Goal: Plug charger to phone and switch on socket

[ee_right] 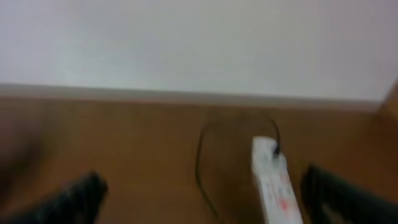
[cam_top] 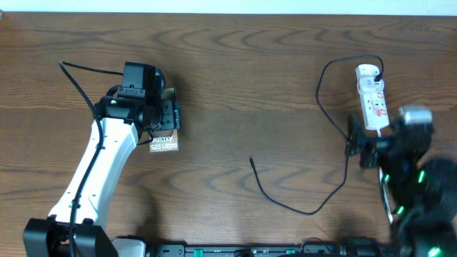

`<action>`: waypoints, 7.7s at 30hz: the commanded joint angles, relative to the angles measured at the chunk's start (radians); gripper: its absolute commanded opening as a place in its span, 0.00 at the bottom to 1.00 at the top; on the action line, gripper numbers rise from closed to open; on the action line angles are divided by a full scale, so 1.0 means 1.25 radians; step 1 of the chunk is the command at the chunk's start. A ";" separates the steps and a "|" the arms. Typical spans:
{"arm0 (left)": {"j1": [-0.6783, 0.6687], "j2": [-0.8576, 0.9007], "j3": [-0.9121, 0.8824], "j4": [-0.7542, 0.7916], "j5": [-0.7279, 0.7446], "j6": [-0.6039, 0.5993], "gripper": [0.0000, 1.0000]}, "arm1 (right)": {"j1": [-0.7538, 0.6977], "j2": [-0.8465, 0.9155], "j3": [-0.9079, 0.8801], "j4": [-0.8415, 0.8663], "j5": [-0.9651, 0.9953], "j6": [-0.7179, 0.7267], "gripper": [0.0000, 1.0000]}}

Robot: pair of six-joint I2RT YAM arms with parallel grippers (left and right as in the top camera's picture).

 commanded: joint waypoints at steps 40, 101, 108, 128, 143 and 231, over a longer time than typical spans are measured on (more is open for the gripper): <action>-0.002 -0.001 0.005 0.016 0.016 -1.011 0.07 | 0.193 1.180 0.612 -0.166 -0.985 0.109 0.89; -0.002 -0.001 0.005 -0.106 0.115 -1.508 0.07 | 0.502 1.180 0.611 -0.040 -0.845 0.184 0.75; -0.002 -0.001 0.005 -0.107 0.144 -1.508 0.07 | 0.506 1.181 0.611 -0.038 -0.826 0.184 0.69; -0.023 -0.001 0.005 -0.104 0.147 -1.507 0.07 | 0.527 1.181 0.611 -0.034 -0.788 0.185 0.60; -0.023 -0.001 0.005 -0.103 0.147 -1.507 0.07 | 0.527 1.180 0.611 -0.034 -0.788 0.184 0.42; 0.002 -0.004 0.005 -0.057 0.142 -1.331 0.93 | 0.519 1.180 0.611 -0.050 -0.740 0.184 0.01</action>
